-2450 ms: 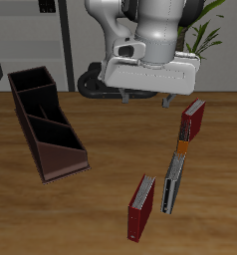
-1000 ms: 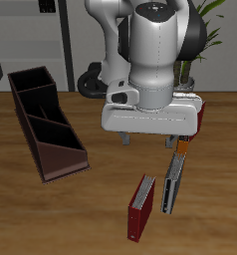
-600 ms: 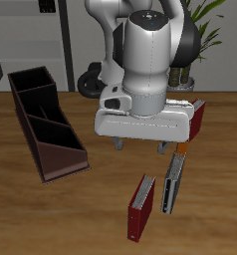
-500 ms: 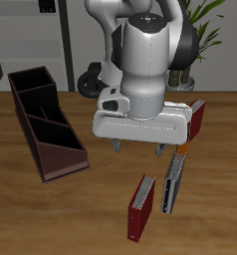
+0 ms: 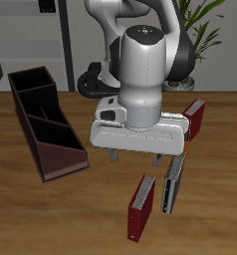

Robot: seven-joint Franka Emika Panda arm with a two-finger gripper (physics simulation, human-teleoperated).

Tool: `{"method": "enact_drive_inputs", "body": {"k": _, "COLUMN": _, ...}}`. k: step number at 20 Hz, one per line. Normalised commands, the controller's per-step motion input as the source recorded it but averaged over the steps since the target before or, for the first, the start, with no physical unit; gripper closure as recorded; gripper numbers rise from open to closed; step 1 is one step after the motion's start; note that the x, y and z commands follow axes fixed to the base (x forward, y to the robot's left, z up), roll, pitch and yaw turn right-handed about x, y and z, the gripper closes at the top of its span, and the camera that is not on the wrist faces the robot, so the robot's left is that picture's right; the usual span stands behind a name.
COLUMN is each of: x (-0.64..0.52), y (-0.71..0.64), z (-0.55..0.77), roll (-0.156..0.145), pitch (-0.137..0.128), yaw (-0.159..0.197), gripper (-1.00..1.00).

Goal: Place the right red book into the right desk caddy's back compartment

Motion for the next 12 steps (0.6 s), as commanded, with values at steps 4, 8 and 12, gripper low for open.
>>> {"method": "enact_drive_inputs", "body": {"k": 4, "x": 0.04, "y": 0.04, "z": -0.29, "roll": -0.001, "pitch": -0.015, "yaw": 0.0, "gripper": -1.0}}
{"method": "enact_drive_inputs", "body": {"k": 8, "x": 0.06, "y": 0.04, "z": -0.34, "roll": -0.027, "pitch": 0.016, "yaw": -0.011, "gripper": -1.0}}
{"method": "enact_drive_inputs", "body": {"k": 12, "x": 0.02, "y": 0.06, "z": -0.17, "roll": -0.014, "pitch": -0.009, "yaw": -0.001, "gripper": -1.0}}
